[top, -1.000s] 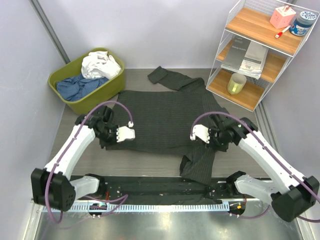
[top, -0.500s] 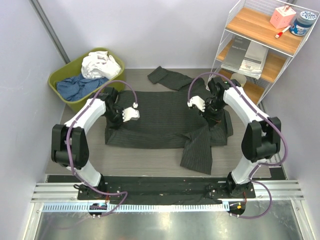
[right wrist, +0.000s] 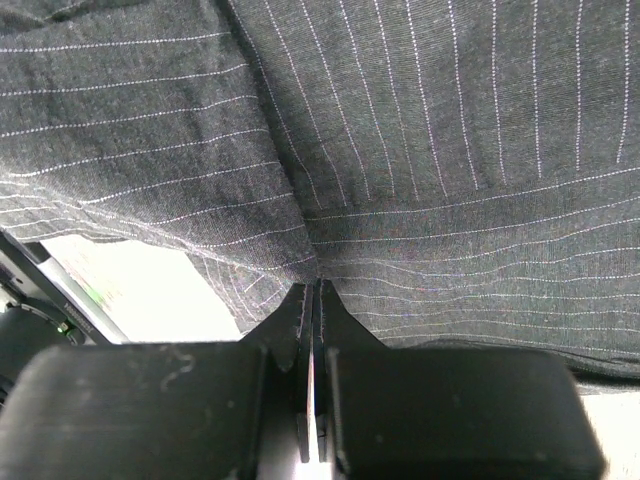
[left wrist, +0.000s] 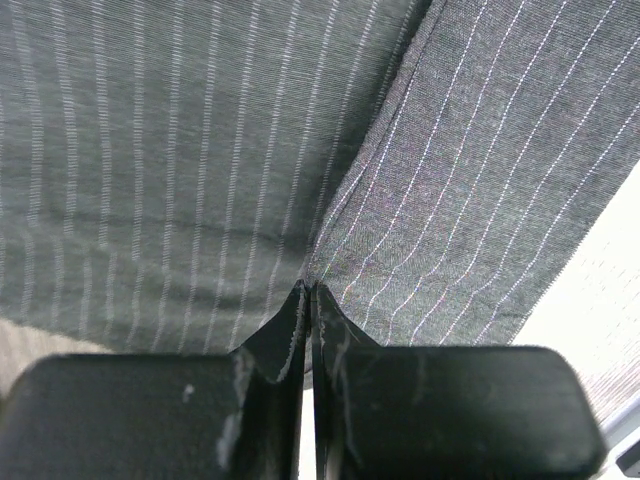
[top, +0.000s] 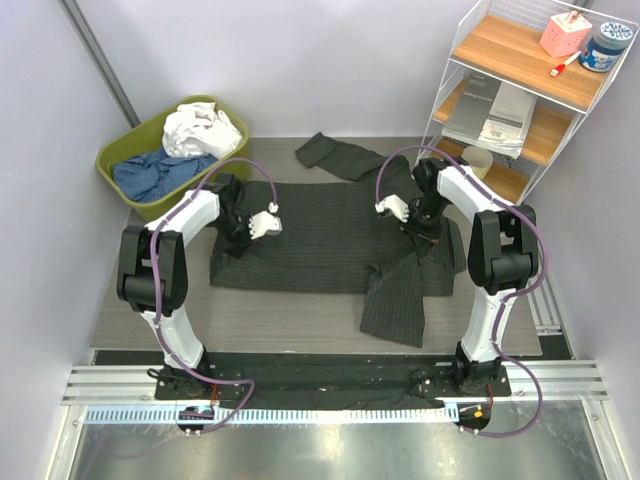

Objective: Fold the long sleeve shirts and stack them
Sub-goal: Fold the shirt

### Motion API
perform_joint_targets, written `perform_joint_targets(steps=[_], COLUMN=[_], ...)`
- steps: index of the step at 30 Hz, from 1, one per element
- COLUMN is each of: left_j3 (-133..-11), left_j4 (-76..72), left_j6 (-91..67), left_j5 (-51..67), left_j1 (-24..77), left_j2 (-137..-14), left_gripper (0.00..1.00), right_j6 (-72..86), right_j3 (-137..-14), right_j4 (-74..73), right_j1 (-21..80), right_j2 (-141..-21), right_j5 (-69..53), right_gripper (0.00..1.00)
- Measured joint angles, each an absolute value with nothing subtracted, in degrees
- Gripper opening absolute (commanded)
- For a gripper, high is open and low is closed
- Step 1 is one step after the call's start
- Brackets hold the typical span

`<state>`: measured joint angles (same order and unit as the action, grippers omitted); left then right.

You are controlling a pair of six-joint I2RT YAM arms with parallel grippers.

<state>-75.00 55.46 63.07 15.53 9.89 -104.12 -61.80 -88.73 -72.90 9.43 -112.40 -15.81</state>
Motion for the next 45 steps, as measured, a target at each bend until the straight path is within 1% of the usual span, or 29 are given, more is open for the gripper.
perform_joint_targets(steps=[5, 6, 7, 8, 9, 10, 11, 12, 13, 14, 15, 16, 17, 18, 20, 22, 24, 26, 27, 28, 31, 36, 37, 38, 39, 43, 45], left_j3=[-72.1, -71.9, -71.7, -71.5, -71.0, -70.4, -69.6, -69.0, -68.7, -68.7, -68.8, -69.1, -69.4, -69.6, -70.1, -69.9, -68.6, -66.4, -65.1, -63.6, -61.6, -58.7, -58.4, -58.2, -57.9, -56.7, -56.4], left_j4=[53.8, 53.6, 53.6, 53.5, 53.3, 53.2, 53.2, 53.5, 53.8, 54.0, 54.1, 54.3, 54.5, 54.7, 55.0, 55.0, 54.9, 54.9, 55.0, 55.2, 55.1, 54.8, 54.7, 54.6, 54.4, 53.7, 53.5], left_j6=[61.7, 61.4, 61.3, 61.3, 61.2, 61.3, 61.0, 60.5, 59.9, 59.4, 58.6, 57.8, 57.2, 56.6, 56.0, 54.9, 54.3, 52.8, 52.1, 50.8, 48.4, 45.0, 44.6, 44.1, 43.8, 43.1, 42.6], left_j5=[15.0, 15.0, 15.0, 15.0, 15.0, 14.9, 14.9, 14.9, 15.2, 15.8, 16.8, 17.7, 18.8, 20.2, 22.5, 25.0, 27.2, 28.8, 29.5, 30.3, 31.0, 31.0, 31.0, 30.9, 30.7, 29.5, 28.8], left_j1=[9.9, 9.9, 9.9, 9.9, 9.8, 9.8, 9.8, 9.7, 9.5, 9.3, 9.0, 8.6, 8.4, 8.2, 8.0, 8.3, 8.6, 8.9, 9.0, 9.1, 9.1, 9.1, 9.1, 9.1, 9.1, 9.1, 9.1], left_j2=[-104.2, -104.2, -104.2, -104.2, -104.1, -103.9, -103.7, -103.5, -103.1, -102.4, -101.3, -99.6, -97.5, -95.1, -90.2, -84.4, -79.5, -75.7, -74.4, -73.6, -73.3, -71.2, -70.5, -69.8, -69.0, -66.1, -65.1], left_gripper=[0.02, 0.06, 0.11, 0.19, 0.35, 0.39, 0.44, 0.51, 0.54, 0.58, 0.73, 0.75, 0.83, 0.94, 0.95, 0.96, 0.96, 0.96, 0.96, 0.96, 0.97, 0.98, 0.98, 0.98, 0.99, 0.99, 1.00], right_j6=[-59.5, -59.0, -58.3, -58.0, -57.3, -56.6, -55.9, -55.1, -54.4, -53.5, -52.6, -52.0, -51.6, -51.3, -51.3, -51.9, -52.5, -52.3, -51.8, -50.6, -49.1, -47.8, -47.7, -47.4, -47.1, -45.1, -43.7], right_j3=[-87.5, -87.2, -87.0, -86.8, -86.5, -86.2, -85.9, -85.6, -85.4, -85.2, -85.1, -85.1, -85.0, -85.0, -83.7, -80.2, -75.0, -69.7, -66.5, -61.9, -55.1, -47.3, -46.5, -45.9, -45.7, -44.7, -43.0], right_j4=[-71.1, -70.8, -70.5, -70.2, -70.1, -69.9, -69.7, -69.6, -69.6, -69.6, -69.7, -69.8, -70.0, -70.5, -70.5, -70.5, -70.0, -69.0, -67.9, -66.1, -63.8, -61.0, -60.6, -60.2, -59.7, -56.8, -54.2], right_j1=[9.4, 9.4, 9.5, 9.6, 9.6, 9.7, 9.8, 10.0, 10.1, 10.1, 10.0, 9.9, 9.6, 9.0, 7.6, 6.9, 8.5, 14.0, 18.7, 26.4, 36.7, 42.9, 44.5, 46.1, 47.3, 51.4, 52.7], right_j2=[-112.4, -112.4, -112.4, -112.4, -112.4, -112.4, -112.4, -112.4, -112.4, -112.3, -112.2, -111.8, -111.1, -109.8, -105.2, -96.9, -87.0, -78.6, -75.0, -71.8, -70.7, -73.8, -73.8, -73.8, -73.8, -75.0, -76.1], right_j5=[-15.7, -15.7, -15.7, -15.7, -15.6, -15.6, -15.5, -15.4, -15.3, -15.3, -15.3, -15.4, -15.8, -16.7, -18.3, -19.5, -20.1, -20.2, -19.8, -18.7, -17.3, -12.0, -11.7, -11.5, -11.4, -10.7, -9.6], right_gripper=[0.02, 0.03, 0.07, 0.13, 0.21, 0.30, 0.34, 0.40, 0.47, 0.50, 0.56, 0.58, 0.60, 0.61, 0.61, 0.61, 0.60, 0.58, 0.59, 0.60, 0.61, 0.70, 0.72, 0.76, 0.77, 0.77, 0.69])
